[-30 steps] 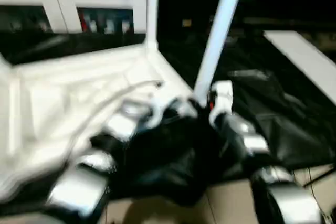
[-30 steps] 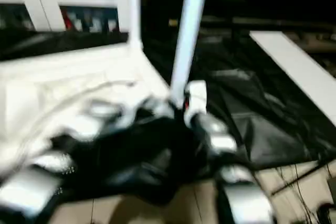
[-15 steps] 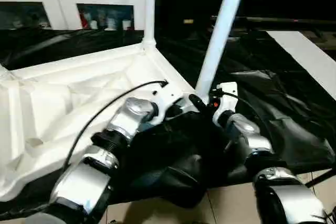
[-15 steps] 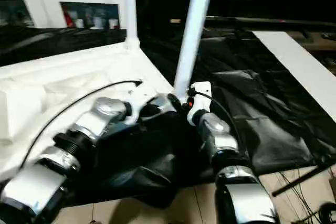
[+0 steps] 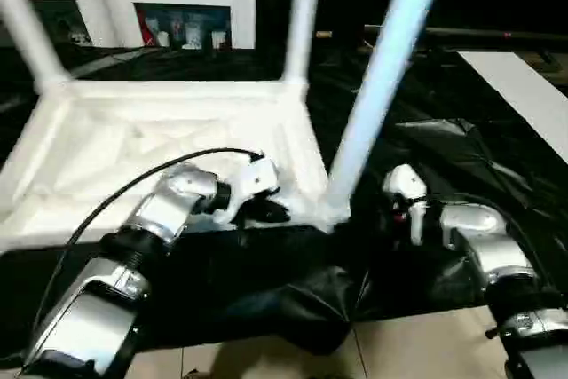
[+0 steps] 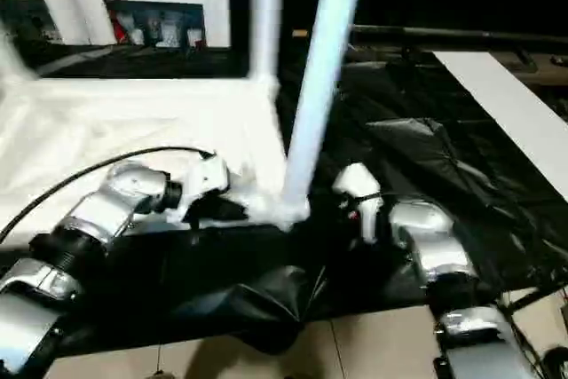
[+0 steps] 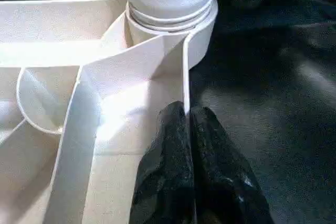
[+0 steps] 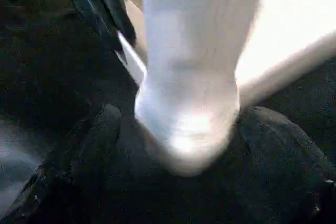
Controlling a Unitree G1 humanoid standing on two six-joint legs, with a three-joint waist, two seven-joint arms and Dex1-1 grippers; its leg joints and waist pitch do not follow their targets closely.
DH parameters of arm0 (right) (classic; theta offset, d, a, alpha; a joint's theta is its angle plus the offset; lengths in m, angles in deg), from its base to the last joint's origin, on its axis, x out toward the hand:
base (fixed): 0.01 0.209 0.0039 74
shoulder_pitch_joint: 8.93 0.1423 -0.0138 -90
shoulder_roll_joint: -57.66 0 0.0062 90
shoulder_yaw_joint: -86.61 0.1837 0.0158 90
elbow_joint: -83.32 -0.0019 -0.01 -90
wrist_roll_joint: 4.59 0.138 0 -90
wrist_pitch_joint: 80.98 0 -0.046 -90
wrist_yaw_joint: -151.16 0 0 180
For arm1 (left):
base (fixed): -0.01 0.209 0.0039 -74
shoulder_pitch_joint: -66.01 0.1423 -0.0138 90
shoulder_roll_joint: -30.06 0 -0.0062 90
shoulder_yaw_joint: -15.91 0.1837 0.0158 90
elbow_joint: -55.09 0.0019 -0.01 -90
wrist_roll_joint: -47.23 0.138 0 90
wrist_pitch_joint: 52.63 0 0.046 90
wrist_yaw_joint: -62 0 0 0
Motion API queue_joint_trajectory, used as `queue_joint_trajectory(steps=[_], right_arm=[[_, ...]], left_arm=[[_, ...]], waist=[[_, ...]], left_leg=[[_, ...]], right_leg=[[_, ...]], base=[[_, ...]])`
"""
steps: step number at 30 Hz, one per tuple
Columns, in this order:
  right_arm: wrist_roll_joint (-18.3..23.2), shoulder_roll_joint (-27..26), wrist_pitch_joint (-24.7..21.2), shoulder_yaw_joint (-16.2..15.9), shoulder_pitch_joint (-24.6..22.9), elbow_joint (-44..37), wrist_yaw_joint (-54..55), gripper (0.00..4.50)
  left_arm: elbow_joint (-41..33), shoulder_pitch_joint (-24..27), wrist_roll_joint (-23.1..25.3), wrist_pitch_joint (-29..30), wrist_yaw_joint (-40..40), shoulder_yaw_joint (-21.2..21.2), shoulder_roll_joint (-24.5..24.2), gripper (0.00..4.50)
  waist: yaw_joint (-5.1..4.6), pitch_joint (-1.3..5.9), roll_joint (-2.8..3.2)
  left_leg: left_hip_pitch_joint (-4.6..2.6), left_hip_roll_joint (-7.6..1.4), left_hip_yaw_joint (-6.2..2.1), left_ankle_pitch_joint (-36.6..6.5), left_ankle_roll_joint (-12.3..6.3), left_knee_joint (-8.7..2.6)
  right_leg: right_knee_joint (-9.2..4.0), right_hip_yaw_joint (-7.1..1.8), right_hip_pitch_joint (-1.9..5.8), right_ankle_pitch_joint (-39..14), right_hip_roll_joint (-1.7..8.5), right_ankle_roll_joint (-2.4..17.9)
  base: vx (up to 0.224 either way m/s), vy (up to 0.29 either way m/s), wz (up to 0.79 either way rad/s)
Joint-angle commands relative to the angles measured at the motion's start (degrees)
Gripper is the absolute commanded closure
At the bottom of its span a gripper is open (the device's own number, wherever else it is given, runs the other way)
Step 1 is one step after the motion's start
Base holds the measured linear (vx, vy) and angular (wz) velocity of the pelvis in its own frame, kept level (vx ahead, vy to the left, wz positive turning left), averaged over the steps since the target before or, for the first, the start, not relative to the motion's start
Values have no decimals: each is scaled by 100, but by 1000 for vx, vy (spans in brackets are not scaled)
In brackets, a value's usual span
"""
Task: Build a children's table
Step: Rotate leg to tighten
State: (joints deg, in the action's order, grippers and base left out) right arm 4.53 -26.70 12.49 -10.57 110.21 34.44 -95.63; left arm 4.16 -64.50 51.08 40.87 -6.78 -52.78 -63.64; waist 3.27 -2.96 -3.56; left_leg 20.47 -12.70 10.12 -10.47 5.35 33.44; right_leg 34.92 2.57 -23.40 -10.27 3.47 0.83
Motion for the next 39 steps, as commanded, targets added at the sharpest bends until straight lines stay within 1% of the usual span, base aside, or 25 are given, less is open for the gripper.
queue_joint_trajectory(steps=[1,2,3,4,7,8,10,12,14,15,16,19,26,27,28,29,30,31,32,33,34,36,37,38,39], right_arm=[[148,-22,-20,-14,-11,-164,-121,62],[192,-47,-121,-40,-28,-238,-189,62],[193,-48,-125,-41,-29,-241,-192,62],[140,-62,-147,-74,-21,-198,-243,62],[108,-53,-223,-80,-38,-202,-380,62],[104,-49,-243,-83,-41,-198,-407,78],[27,-49,-286,-114,-6,-87,-363,99],[-32,-52,-279,-141,9,-23,-321,107],[-31,-61,-279,-160,-1,-36,-290,132],[-18,-65,-297,-167,-6,-55,-276,137],[-2,-81,-337,-172,-16,-86,-261,141],[-13,-100,-378,-173,-43,-127,-262,173],[-68,-150,-408,-177,-93,-89,-153,200],[-147,-241,-358,-138,-103,44,175,201],[-147,-241,-358,-138,-103,44,175,201],[-171,-330,-331,-70,-91,161,461,202],[-169,-472,-315,57,-53,329,890,202],[-158,-539,-319,122,-29,406,1088,202],[-140,-619,-360,193,-4,484,1305,202],[-121,-724,-383,272,18,575,1573,202],[-87,-939,-427,425,71,737,2138,202],[-75,-1070,-475,515,113,827,2520,202],[-103,-1225,-499,618,186,948,3097,202],[-94,-1354,-529,734,263,1063,3600,202],[-35,-1536,-599,925,389,1240,4302,202]], left_arm=[[-35,126,56,45,-107,201,39,450],[-84,155,50,66,-133,193,26,450],[-87,156,50,66,-134,193,25,450],[-166,195,53,83,-169,186,0,450],[-255,236,27,95,-251,180,-35,450],[-266,243,24,96,-259,179,-37,450],[-302,267,21,112,-273,170,-46,450],[-338,290,20,130,-294,162,-62,450],[-363,302,16,141,-301,167,-78,450],[-373,306,14,148,-303,164,-80,450],[-387,314,16,156,-309,159,-88,450],[-412,327,26,173,-312,153,-100,450],[-373,309,71,236,-257,146,-127,450],[-257,265,122,351,16,85,-62,450],[-257,265,122,351,16,85,-62,450],[-128,203,170,443,366,3,38,450],[40,110,204,556,778,-103,185,450],[113,68,209,593,931,-146,250,450],[199,16,227,660,1114,-182,325,450],[338,-66,260,714,1424,-239,436,450],[630,-251,256,923,2060,-409,687,450],[795,-360,230,1006,2422,-516,833,450],[972,-481,187,1057,2778,-624,996,450],[1103,-570,151,1088,3069,-711,1126,450],[1275,-688,105,1101,3450,-817,1295,450]], waist=[[-16,340,32],[-17,343,29],[-13,345,10],[-9,352,21],[-8,359,17],[1,355,8],[3,356,11],[1,357,18],[-1,355,28],[-4,355,23],[-4,354,30],[-5,358,29],[-8,361,29],[-11,358,27],[-18,351,29],[-32,330,26],[-52,295,29],[-53,291,31],[-72,292,32],[-70,296,32],[-104,287,41],[-106,291,57],[-133,288,60],[-142,290,44],[-149,300,58]], left_leg=[[-66,-92,32,-1360,-233,-380],[-54,-85,30,-1321,-232,-381],[-49,-85,29,-1286,-235,-382],[-36,-80,33,-1188,-259,-373],[-25,-78,36,-1109,-277,-366],[-27,-70,40,-1062,-307,-364],[-27,-70,41,-1026,-300,-365],[-36,-73,41,-1049,-267,-365],[-37,-74,39,-1074,-252,-368],[-36,-72,40,-1075,-252,-367],[-37,-68,40,-1090,-245,-367],[-38,-70,39,-1069,-243,-367],[-35,-65,39,-1063,-230,-364],[-37,-65,38,-1077,-219,-366],[-36,-65,41,-1093,-199,-368],[-45,-61,43,-1223,-159,-379],[-64,-48,39,-1463,-82,-393],[-83,-50,23,-1598,-39,-399],[-92,-48,-1,-1745,28,-397],[-90,-41,-12,-1772,40,-400],[-98,-32,-12,-1857,66,-399],[-117,-34,-36,-1964,87,-401],[-108,-19,-44,-2070,114,-400],[-97,-4,-36,-2051,99,-399],[-100,-5,-45,-2028,116,-399]], right_leg=[[-430,-212,257,-1312,359,1345],[-421,-214,271,-1252,357,1347],[-414,-212,279,-1205,354,1349],[-398,-215,288,-1045,359,1369],[-383,-216,304,-930,367,1391],[-387,-214,306,-937,363,1374],[-386,-213,305,-938,364,1367],[-387,-211,300,-971,363,1364],[-387,-213,300,-985,363,1362],[-389,-213,300,-983,359,1359],[-392,-215,301,-1007,358,1354],[-388,-213,304,-977,355,1350],[-383,-211,308,-950,355,1355],[-384,-212,305,-984,354,1347],[-388,-215,296,-1017,357,1340],[-419,-212,282,-1247,355,1305],[-470,-208,252,-1719,354,1200],[-498,-199,251,-1996,366,1137],[-528,-196,238,-2401,378,1010],[-540,-191,240,-2496,378,953],[-565,-194,205,-2596,357,879],[-573,-179,192,-2685,363,864],[-581,-174,186,-2753,351,829],[-598,-178,183,-2769,347,803],[-584,-184,176,-2749,357,800]], base=[[0,0,0],[0,0,0],[0,0,0],[0,0,0],[0,0,0],[0,0,0],[0,0,0],[0,0,0],[0,0,0],[0,0,0],[0,0,0],[0,0,0],[0,0,0],[0,0,0],[0,0,0],[0,0,0],[0,0,0],[0,0,0],[0,0,0],[0,0,0],[0,0,0],[0,0,0],[0,0,0],[0,0,0],[0,0,0]])
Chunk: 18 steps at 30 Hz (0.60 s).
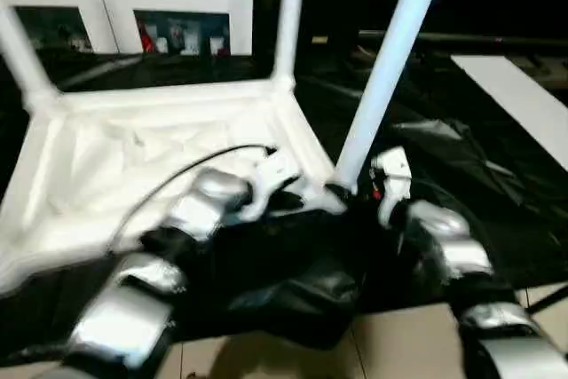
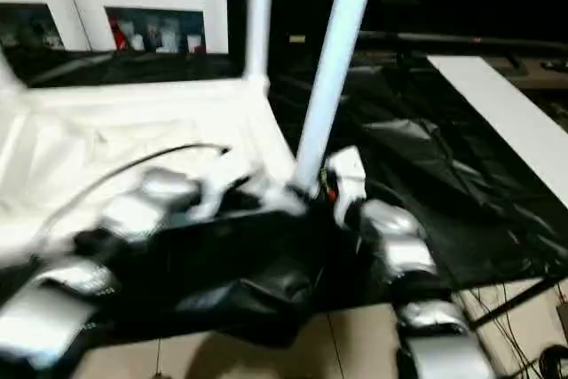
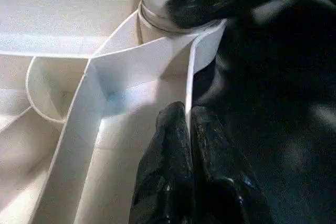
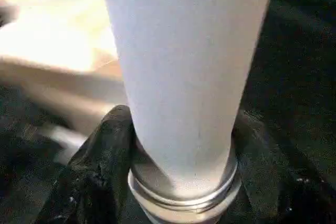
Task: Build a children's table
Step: Rotate leg to tighten
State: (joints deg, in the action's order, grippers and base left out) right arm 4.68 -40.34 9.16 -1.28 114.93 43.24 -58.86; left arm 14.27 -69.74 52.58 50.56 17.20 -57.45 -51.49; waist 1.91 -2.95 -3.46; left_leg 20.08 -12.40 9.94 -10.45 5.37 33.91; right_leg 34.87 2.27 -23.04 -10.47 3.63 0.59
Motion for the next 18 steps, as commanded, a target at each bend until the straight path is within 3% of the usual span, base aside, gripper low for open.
queue_joint_trajectory(steps=[1,4,8,10,11,14,18], right_arm=[[25,-300,-280,138,13,483,995,202],[65,-511,-235,271,193,684,1406,202],[-202,-576,90,40,322,670,1103,202],[-154,-561,281,62,323,597,906,202],[-67,-549,419,122,325,532,743,152],[210,-392,411,258,282,249,249,134],[221,-59,263,156,103,-90,-126,96]], left_arm=[[368,-232,-63,127,1226,-400,184,450],[534,-329,-16,52,1320,-386,321,450],[600,-354,151,-228,964,-179,291,450],[627,-361,178,-317,855,-129,260,450],[661,-374,193,-359,799,-105,241,450],[765,-413,212,-556,614,-37,199,450],[760,-388,241,-720,427,36,127,450]], waist=[[-31,314,38],[-25,329,38],[0,361,59],[4,363,51],[15,368,63],[10,364,66],[16,371,59]], left_leg=[[-40,-27,-38,-1978,123,-450],[-27,-14,-17,-1862,-30,-441],[6,-13,19,-1457,-183,-427],[26,-10,21,-1334,-255,-424],[28,-8,26,-1256,-293,-421],[60,-24,16,-1171,-412,-426],[49,-39,21,-1011,-432,-407]], right_leg=[[-564,-149,162,-2648,335,817],[-563,-167,158,-2273,331,853],[-494,-189,216,-1421,330,1092],[-477,-188,251,-1321,347,1143],[-481,-185,258,-1315,350,1143],[-464,-180,295,-1216,354,1180],[-458,-181,294,-1131,353,1236]], base=[[0,0,0],[0,0,0],[0,0,0],[0,0,0],[0,0,0],[0,0,0],[0,0,0]])
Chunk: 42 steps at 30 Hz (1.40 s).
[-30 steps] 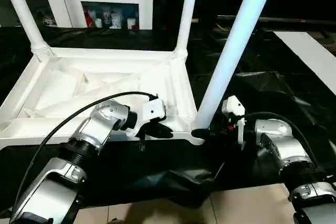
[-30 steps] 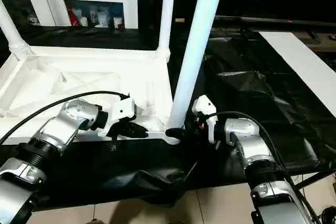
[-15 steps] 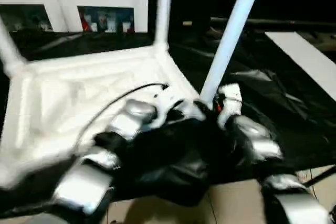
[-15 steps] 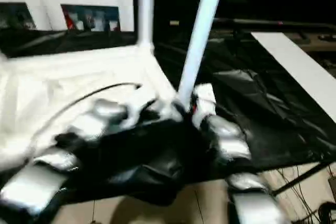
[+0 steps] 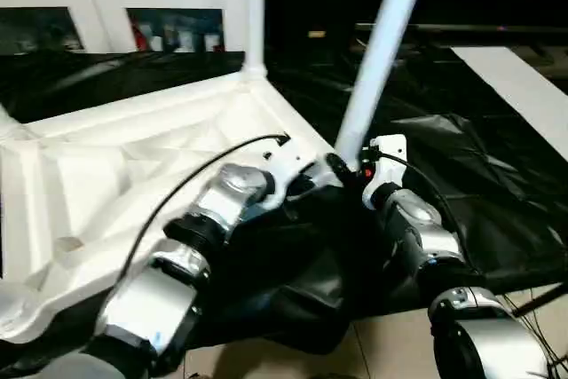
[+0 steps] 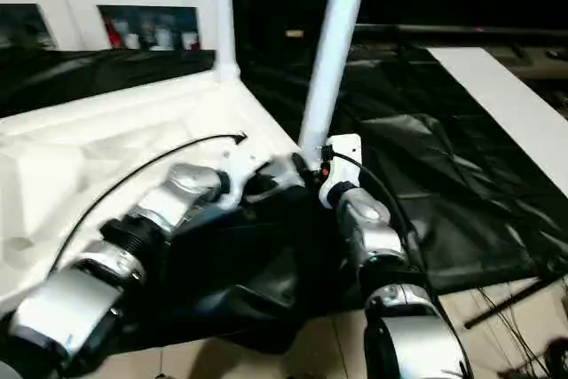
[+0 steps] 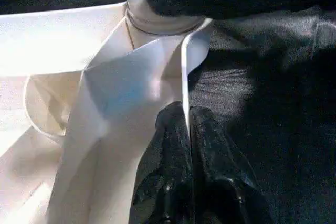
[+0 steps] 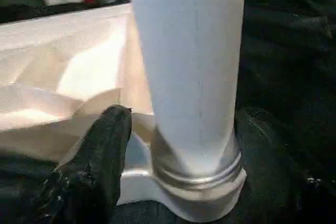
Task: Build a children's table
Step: Rotate leg to tighten
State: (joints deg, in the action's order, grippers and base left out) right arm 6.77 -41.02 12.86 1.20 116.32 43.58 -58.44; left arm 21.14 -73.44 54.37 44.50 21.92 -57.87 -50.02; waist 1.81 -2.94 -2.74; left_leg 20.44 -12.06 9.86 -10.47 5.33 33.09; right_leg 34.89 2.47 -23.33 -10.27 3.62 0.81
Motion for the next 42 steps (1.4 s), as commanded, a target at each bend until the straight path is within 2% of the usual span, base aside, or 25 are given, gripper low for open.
queue_joint_trajectory(steps=[1,4,5,8,10,11,12,15,16,20,23,25,28,29,30,31,32,33,34,35,37,39,40,41,42], right_arm=[[80,278,-387,-130,-205,-435,-526,90],[177,690,-646,-272,-547,-967,-1273,84],[177,690,-646,-272,-547,-967,-1273,84],[232,988,-768,-468,-851,-1414,-1855,84],[376,1250,-963,-650,-1161,-1921,-2477,84],[472,1354,-1076,-732,-1305,-2177,-2804,84],[472,1354,-1076,-732,-1305,-2177,-2804,84],[592,1314,-1223,-889,-1414,-2501,-3019,84],[596,1308,-1229,-901,-1419,-2521,-3022,81],[631,1264,-1426,-1028,-1513,-2870,-3052,79],[668,1252,-1516,-1081,-1579,-3050,-3106,79],[626,1153,-1571,-1075,-1574,-3126,-2951,79],[543,1035,-1481,-1068,-1519,-3045,-2771,79],[485,922,-1411,-1065,-1473,-2980,-2620,79],[484,743,-1401,-1086,-1439,-2960,-2492,79],[496,710,-1427,-1102,-1443,-2990,-2464,79],[499,702,-1434,-1106,-1445,-2998,-2457,79],[477,617,-1415,-1117,-1423,-2974,-2345,79],[467,509,-1384,-1139,-1382,-2909,-2271,79],[464,498,-1379,-1142,-1377,-2900,-2261,79],[422,280,-1281,-1164,-1244,-2682,-2082,79],[416,209,-1252,-1165,-1192,-2598,-2033,79],[310,-29,-1078,-1103,-938,-2215,-1673,79],[225,-125,-962,-1073,-809,-2017,-1451,79],[151,-191,-853,-1034,-699,-1851,-1226,79]], left_arm=[[51,21,62,-201,-191,105,-79,450],[5,103,80,-364,-444,151,-178,450],[5,103,80,-364,-444,151,-178,450],[-73,197,69,-696,-814,230,-260,450],[-240,317,34,-1000,-1244,334,-334,450],[-313,364,24,-1160,-1343,365,-350,450],[-313,364,24,-1160,-1343,365,-350,450],[-278,325,-29,-1115,-1002,188,-271,450],[-280,322,-38,-1096,-1003,177,-271,422],[-294,258,-107,-892,-858,16,-285,388],[-520,255,-271,-761,-995,-127,-395,356],[-979,256,-602,-502,-1186,-468,-654,345],[-1217,270,-709,-308,-1294,-621,-905,312],[-1439,300,-795,-110,-1428,-742,-1152,305],[-1855,462,-877,276,-1832,-825,-1616,305],[-1972,520,-891,376,-1956,-830,-1733,294],[-2002,536,-895,403,-1989,-831,-1763,271],[-2285,692,-955,564,-2256,-826,-1974,265],[-2717,924,-1092,837,-2568,-827,-2207,262],[-2764,949,-1109,864,-2599,-827,-2231,255],[-3610,1398,-1415,1402,-3080,-826,-2629,244],[-3859,1528,-1514,1585,-3179,-830,-2732,223],[-4417,1845,-1634,1967,-3276,-735,-2982,218],[-4598,1965,-1664,2077,-3309,-689,-3066,211],[-4698,2035,-1677,2143,-3325,-655,-3110,211]], waist=[[13,369,-22],[40,371,-50],[63,363,-92],[46,349,-98],[70,330,-174],[110,323,-157],[111,324,-206],[142,331,-157],[142,329,-145],[176,347,-147],[189,385,-144],[167,376,-164],[116,357,-145],[100,344,-134],[95,341,-160],[67,337,-120],[43,335,-97],[47,333,-167],[68,343,-127],[60,328,-116],[50,344,-128],[58,314,-93],[64,322,-150],[60,294,-146],[64,297,-121]], left_leg=[[27,-70,29,-976,-433,-326],[23,-69,40,-859,-558,-310],[30,-67,39,-864,-611,-307],[43,-65,43,-920,-598,-309],[41,-71,35,-996,-618,-324],[34,-82,39,-1020,-650,-314],[43,-89,37,-1000,-678,-318],[21,-112,38,-948,-599,-324],[16,-116,33,-930,-582,-329],[11,-107,36,-887,-537,-319],[23,-124,24,-566,-590,-299],[55,-110,34,-474,-631,-286],[55,-117,32,-645,-483,-306],[26,-122,39,-768,-383,-310],[22,-125,38,-780,-343,-314],[29,-137,25,-728,-277,-336],[-13,-138,47,-697,-204,-328],[-8,-134,57,-652,-215,-323],[-18,-162,42,-529,-186,-337],[-6,-152,52,-506,-205,-345],[-48,-164,69,-512,-112,-341],[-57,-150,82,-677,-73,-359],[-72,-166,87,-719,-43,-353],[-31,-149,69,-773,2,-384],[-58,-156,74,-819,53,-379]], right_leg=[[-449,-200,328,-1102,352,1238],[-435,-197,346,-848,338,1298],[-449,-189,359,-925,346,1252],[-476,-188,336,-1235,358,1177],[-523,-181,331,-1606,362,1042],[-523,-196,321,-1656,365,986],[-520,-194,326,-1668,370,969],[-488,-190,286,-1557,369,1001],[-479,-190,279,-1513,376,1034],[-457,-197,295,-1368,385,1079],[-353,-194,313,-539,372,1297],[-318,-191,314,-222,373,1416],[-327,-187,310,-468,381,1429],[-349,-192,287,-664,369,1377],[-346,-194,292,-714,373,1362],[-321,-201,291,-739,374,1344],[-318,-206,267,-611,335,1363],[-316,-203,274,-533,328,1375],[-243,-212,277,-384,369,1445],[-259,-213,265,-370,351,1436],[-226,-208,248,-255,347,1488],[-267,-215,228,-428,336,1485],[-252,-215,221,-449,350,1490],[-264,-218,237,-685,353,1437],[-274,-225,214,-776,366,1413]], base=[[0,0,0],[0,0,0],[0,0,0],[0,0,0],[0,0,0],[0,0,0],[0,0,0],[0,0,0],[0,0,0],[0,0,0],[0,0,0],[0,0,0],[0,0,0],[0,0,0],[0,0,0],[0,0,0],[0,0,0],[0,0,0],[0,0,0],[0,0,0],[0,0,0],[0,0,0],[0,0,0],[0,0,0],[0,0,0]])
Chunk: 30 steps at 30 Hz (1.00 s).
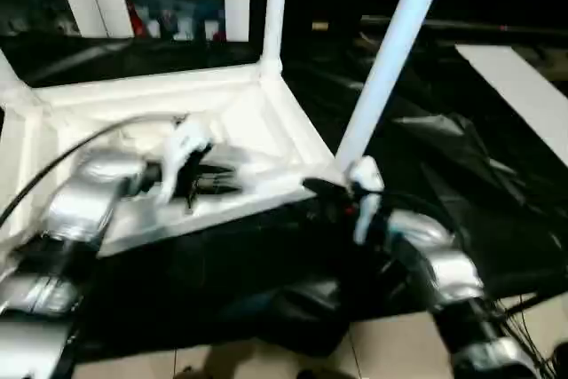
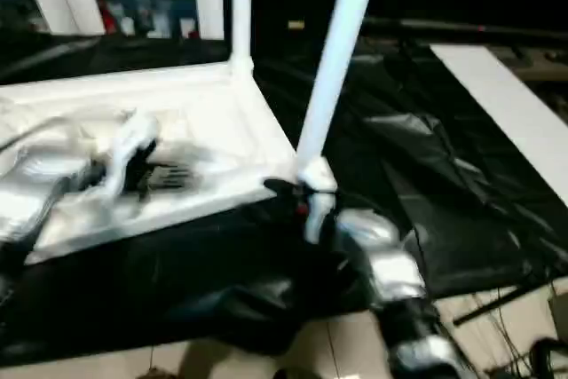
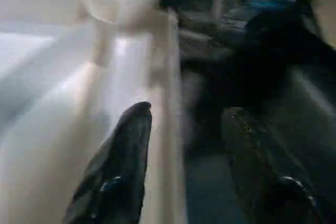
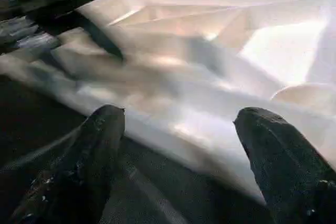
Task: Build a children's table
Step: Rotate leg to tighten
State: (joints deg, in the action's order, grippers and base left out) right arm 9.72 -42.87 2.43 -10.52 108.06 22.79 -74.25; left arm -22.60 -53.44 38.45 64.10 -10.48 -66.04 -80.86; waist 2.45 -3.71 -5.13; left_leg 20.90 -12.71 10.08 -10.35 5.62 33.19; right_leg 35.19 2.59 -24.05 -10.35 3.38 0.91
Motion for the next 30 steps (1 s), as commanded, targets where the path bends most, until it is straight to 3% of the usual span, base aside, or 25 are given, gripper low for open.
queue_joint_trajectory(steps=[1,3,6,7,11,15,23,30], right_arm=[[-201,-121,296,235,317,497,687,79],[-289,-225,356,385,641,938,1210,79],[-292,-270,472,561,954,1354,1636,79],[-288,-273,479,595,1011,1429,1723,79],[-268,-253,674,820,1377,2000,2237,79],[-231,-216,955,1080,1634,2502,2715,79],[-324,37,1207,1267,1743,2920,3211,79],[-367,449,1431,1446,1818,3221,3423,79]], left_arm=[[-482,131,-129,300,-87,210,-97,194],[-614,256,8,408,15,296,-177,174],[-753,351,166,562,37,337,-240,150],[-787,369,191,600,43,340,-249,139],[-794,422,554,656,383,468,-367,118],[-775,444,686,664,713,561,-448,88],[-764,496,897,656,841,621,-466,22],[-550,415,1078,510,1126,819,-488,1]], waist=[[-12,360,112],[5,361,90],[11,373,107],[15,397,93],[8,408,72],[18,405,72],[45,369,96],[114,397,98]], left_leg=[[-115,-76,57,-917,134,-397],[-127,-69,65,-972,193,-398],[-125,-53,66,-921,233,-394],[-105,-42,61,-750,239,-387],[-91,-33,69,-615,217,-369],[-90,-35,72,-778,238,-354],[-143,-37,51,-1596,403,-338],[-116,-31,64,-1412,357,-322]], right_leg=[[-315,-247,268,-946,376,1313],[-335,-256,270,-1067,366,1203],[-314,-255,275,-957,338,1099],[-273,-251,308,-697,325,1056],[-239,-246,319,-386,315,1098],[-246,-255,307,-579,321,1064],[-345,-252,191,-1671,308,822],[-305,-255,211,-1353,285,844]], base=[[0,0,0],[0,0,0],[0,0,0],[0,0,0],[0,0,0],[0,0,0],[0,0,0],[0,0,0]])
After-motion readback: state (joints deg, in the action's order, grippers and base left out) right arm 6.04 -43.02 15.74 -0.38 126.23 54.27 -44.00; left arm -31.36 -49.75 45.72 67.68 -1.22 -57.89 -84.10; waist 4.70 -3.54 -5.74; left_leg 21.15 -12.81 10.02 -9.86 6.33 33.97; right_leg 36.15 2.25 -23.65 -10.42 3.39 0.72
